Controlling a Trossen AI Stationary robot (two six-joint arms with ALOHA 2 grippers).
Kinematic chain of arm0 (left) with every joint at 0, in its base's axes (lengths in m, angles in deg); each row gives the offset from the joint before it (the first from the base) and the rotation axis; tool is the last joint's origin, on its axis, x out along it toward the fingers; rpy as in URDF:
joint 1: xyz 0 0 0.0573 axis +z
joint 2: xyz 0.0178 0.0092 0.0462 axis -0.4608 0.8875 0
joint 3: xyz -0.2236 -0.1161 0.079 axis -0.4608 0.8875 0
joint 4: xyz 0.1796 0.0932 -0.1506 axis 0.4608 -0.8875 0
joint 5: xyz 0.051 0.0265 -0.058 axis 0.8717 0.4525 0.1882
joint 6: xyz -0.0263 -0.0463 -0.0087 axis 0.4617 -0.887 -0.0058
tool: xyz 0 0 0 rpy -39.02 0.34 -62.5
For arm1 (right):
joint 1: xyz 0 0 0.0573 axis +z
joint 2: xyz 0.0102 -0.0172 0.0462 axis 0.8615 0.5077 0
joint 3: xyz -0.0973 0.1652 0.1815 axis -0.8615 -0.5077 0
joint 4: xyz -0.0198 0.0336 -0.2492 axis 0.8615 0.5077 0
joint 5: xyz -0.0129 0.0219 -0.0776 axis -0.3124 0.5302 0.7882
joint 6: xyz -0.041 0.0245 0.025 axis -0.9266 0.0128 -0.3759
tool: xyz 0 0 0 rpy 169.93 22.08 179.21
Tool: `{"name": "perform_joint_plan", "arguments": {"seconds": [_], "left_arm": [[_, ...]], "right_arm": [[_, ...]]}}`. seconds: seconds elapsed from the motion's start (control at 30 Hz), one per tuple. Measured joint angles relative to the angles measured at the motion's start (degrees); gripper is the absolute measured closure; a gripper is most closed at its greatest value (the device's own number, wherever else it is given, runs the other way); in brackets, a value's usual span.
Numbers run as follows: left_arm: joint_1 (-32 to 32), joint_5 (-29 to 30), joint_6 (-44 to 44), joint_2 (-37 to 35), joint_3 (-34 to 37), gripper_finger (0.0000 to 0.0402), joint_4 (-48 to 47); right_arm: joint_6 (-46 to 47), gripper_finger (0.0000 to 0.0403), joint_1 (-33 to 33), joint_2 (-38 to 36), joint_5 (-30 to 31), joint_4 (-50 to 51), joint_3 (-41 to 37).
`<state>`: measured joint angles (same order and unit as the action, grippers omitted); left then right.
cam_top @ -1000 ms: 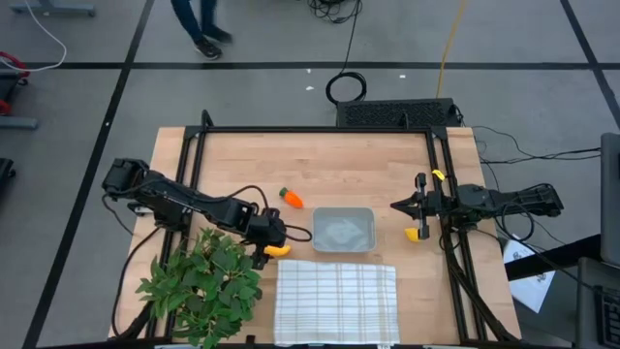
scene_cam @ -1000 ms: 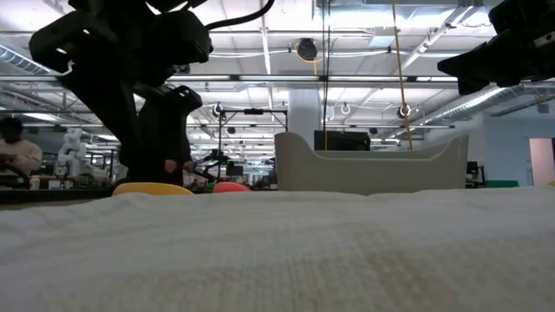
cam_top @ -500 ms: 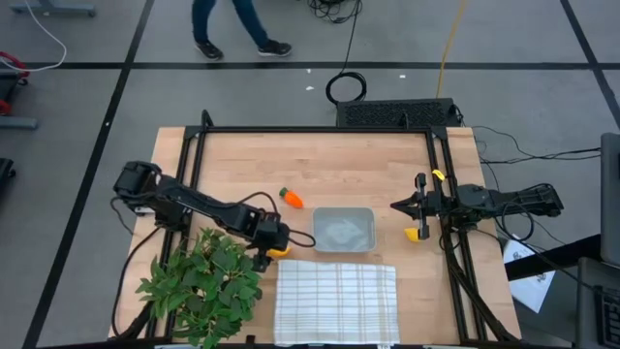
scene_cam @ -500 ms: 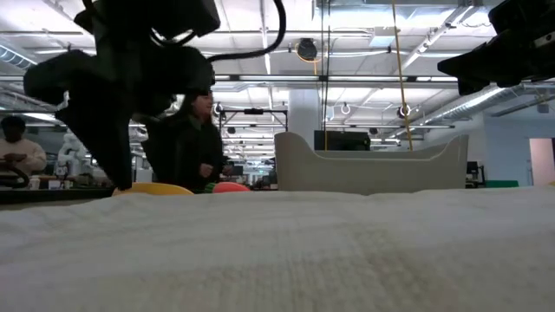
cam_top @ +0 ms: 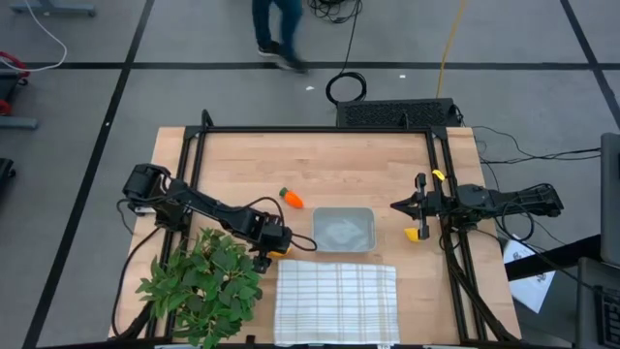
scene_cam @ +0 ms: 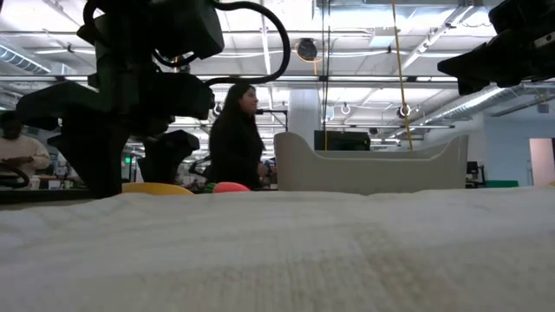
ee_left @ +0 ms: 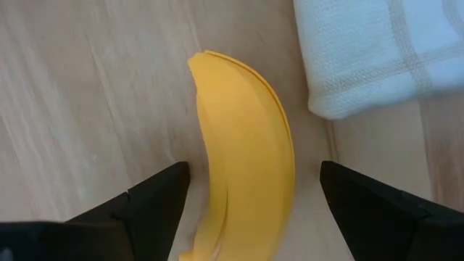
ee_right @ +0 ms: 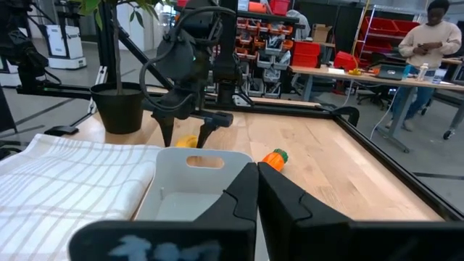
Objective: Pick and placing Produce into tupperware
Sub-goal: Put the yellow banana into the gray bin
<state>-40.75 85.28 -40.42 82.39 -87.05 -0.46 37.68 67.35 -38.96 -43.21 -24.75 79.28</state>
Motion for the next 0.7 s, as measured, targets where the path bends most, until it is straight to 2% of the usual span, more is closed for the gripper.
{"name": "perform_joint_plan", "arguments": {"seconds": [0.23,0.7], "left_arm": [[0.2,0.0,0.0,-0.2,0.1,0.0091,0.2],[0.3,0.9,0.6,-0.1,0.2,0.0215,0.4]], "right_arm": [[0.0,0.0403,0.0,0.0,0.0,0.0,0.0],[0.0,0.0403,0.0,0.0,0.0,0.0,0.0]]}}
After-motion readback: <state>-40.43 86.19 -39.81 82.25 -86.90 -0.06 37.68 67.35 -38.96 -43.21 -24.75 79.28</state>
